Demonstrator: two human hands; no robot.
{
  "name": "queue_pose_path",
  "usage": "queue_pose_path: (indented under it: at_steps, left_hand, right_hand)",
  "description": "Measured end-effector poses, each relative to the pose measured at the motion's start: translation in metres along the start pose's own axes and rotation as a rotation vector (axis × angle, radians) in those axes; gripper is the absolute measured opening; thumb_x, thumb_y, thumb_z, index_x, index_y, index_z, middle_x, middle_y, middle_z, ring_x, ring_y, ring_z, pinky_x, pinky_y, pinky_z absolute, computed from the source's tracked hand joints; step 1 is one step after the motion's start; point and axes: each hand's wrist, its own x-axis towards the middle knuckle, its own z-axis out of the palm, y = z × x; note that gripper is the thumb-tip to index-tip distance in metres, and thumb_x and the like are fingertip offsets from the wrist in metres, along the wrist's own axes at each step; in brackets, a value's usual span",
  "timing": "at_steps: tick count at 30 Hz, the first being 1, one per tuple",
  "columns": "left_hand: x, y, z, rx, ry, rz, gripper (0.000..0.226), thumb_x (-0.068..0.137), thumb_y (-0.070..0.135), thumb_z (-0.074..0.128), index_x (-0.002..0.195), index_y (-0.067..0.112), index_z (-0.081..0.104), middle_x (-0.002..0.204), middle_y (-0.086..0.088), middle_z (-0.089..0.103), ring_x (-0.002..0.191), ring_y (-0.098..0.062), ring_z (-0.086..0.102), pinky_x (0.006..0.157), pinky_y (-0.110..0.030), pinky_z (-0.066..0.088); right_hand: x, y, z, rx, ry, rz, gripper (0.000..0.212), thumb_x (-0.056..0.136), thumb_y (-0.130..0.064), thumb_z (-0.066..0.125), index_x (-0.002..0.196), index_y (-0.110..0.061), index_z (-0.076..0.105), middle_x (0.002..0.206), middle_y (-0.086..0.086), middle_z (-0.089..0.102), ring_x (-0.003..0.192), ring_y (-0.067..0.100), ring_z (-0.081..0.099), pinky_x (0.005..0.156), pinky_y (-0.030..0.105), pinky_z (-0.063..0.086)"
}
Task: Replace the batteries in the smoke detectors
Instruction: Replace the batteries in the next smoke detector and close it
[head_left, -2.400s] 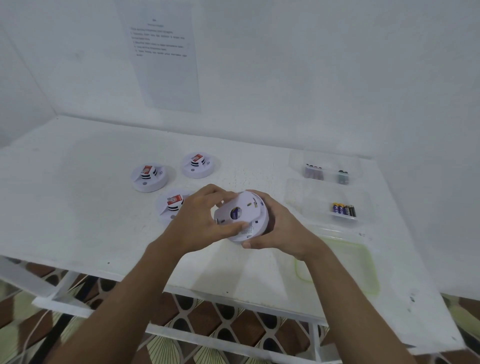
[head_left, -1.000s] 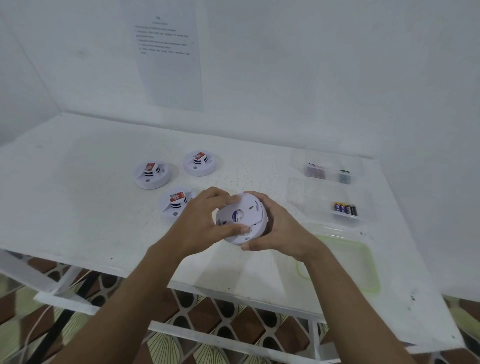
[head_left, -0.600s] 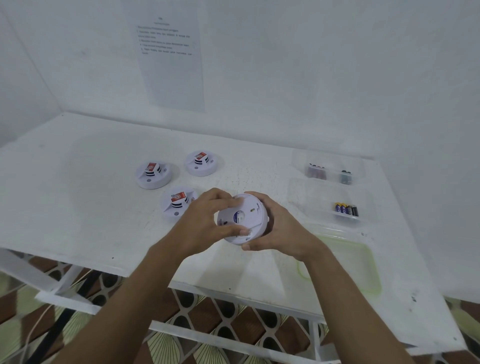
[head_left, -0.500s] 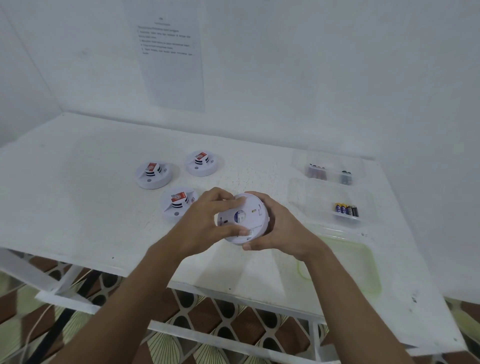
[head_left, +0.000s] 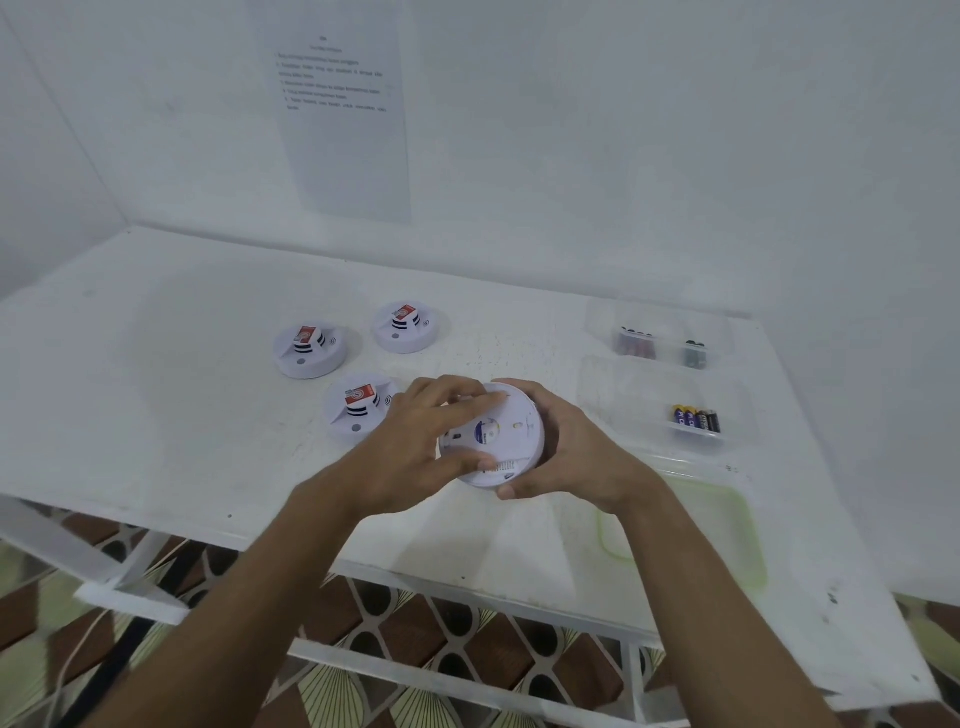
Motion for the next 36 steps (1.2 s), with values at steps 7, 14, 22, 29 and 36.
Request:
queue_pose_path:
  at_steps: [7,14,22,29,36]
  left_hand:
    - [-0.01,-0.005,0.002,-0.055,0.202,0.125,0.045,0.08,0.044,0.074,0.122,0.03,0.067,0.13,0.017,0.058,0.123,-0.003,0.05,0.097,-0.019,0.046]
    - [-0.013,-0.005,0.0,-0.079,0.273,0.153,0.049,0.075,0.026,0.083,0.122,0.018,0.068,0.127,0.008,0.065,0.122,-0.001,0.055,0.104,-0.018,0.042]
    - [-0.011,0.003,0.004,-0.369,0.416,-0.195,0.038,0.087,0.036,0.067,0.124,0.029,0.065,0.109,0.024,0.069,0.104,0.007,0.06,0.085,-0.006,0.044]
    - [-0.005,0.018,0.012,-0.588,0.555,-0.278,0.034,0.097,0.041,0.043,0.128,0.029,0.053,0.097,0.011,0.07,0.083,-0.014,0.069,0.054,-0.027,0.057]
    - [-0.005,0.018,0.006,-0.583,0.333,-0.259,0.07,0.079,0.037,0.073,0.142,0.032,0.043,0.125,0.019,0.062,0.106,-0.007,0.066,0.075,-0.026,0.059]
  right_hand:
    - [0.0,0.005,0.0,0.11,-0.01,0.026,0.087,0.071,0.017,0.079,0.143,-0.021,0.048,0.134,0.008,0.06,0.118,0.026,0.063,0.083,0.043,0.06]
    - [-0.001,0.01,0.003,0.295,0.055,0.05,0.078,0.068,-0.041,0.091,0.132,-0.01,0.058,0.103,0.01,0.07,0.068,0.019,0.063,0.055,0.022,0.051]
    - [0.001,0.002,0.025,-0.042,0.323,0.062,0.057,0.098,-0.062,0.021,0.14,-0.035,0.049,0.099,-0.01,0.066,0.071,0.009,0.057,0.056,0.016,0.04]
    - [0.001,-0.006,0.041,-0.069,0.439,-0.079,0.038,0.105,-0.037,0.043,0.143,-0.044,0.042,0.117,-0.01,0.067,0.082,-0.002,0.065,0.063,0.015,0.05]
    - [0.005,-0.007,0.038,-0.06,0.492,-0.042,0.042,0.104,-0.041,0.046,0.146,-0.039,0.045,0.122,-0.011,0.069,0.092,0.017,0.072,0.074,0.035,0.061]
